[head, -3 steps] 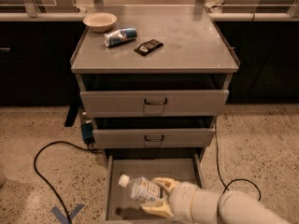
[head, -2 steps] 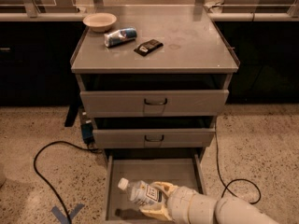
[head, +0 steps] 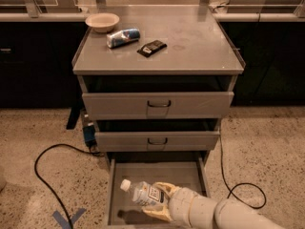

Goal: Place blue plastic bottle into bottom drawer

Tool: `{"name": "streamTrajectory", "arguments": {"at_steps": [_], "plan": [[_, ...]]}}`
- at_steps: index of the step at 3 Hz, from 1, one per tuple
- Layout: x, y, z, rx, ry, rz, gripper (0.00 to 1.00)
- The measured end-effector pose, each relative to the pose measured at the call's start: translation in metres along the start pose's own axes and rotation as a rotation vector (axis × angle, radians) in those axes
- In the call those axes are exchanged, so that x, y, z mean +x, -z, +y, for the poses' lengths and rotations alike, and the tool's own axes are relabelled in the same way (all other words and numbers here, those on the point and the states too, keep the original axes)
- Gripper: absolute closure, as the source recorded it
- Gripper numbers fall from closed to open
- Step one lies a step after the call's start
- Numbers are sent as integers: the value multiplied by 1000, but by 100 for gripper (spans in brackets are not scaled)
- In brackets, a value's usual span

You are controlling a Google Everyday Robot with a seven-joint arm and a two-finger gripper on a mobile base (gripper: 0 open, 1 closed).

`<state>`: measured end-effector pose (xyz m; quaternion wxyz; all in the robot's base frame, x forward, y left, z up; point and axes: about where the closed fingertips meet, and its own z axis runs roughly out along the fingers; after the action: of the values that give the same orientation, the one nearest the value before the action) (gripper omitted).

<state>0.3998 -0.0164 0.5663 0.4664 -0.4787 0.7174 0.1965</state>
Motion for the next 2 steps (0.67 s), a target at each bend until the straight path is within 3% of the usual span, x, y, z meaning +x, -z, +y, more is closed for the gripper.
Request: {"name": "streamTrajectory", "arguments": {"at_steps": [1, 2], "plan": [[13, -29, -34, 28, 30, -16, 100], [31, -67, -89, 54, 23, 0, 100]]}}
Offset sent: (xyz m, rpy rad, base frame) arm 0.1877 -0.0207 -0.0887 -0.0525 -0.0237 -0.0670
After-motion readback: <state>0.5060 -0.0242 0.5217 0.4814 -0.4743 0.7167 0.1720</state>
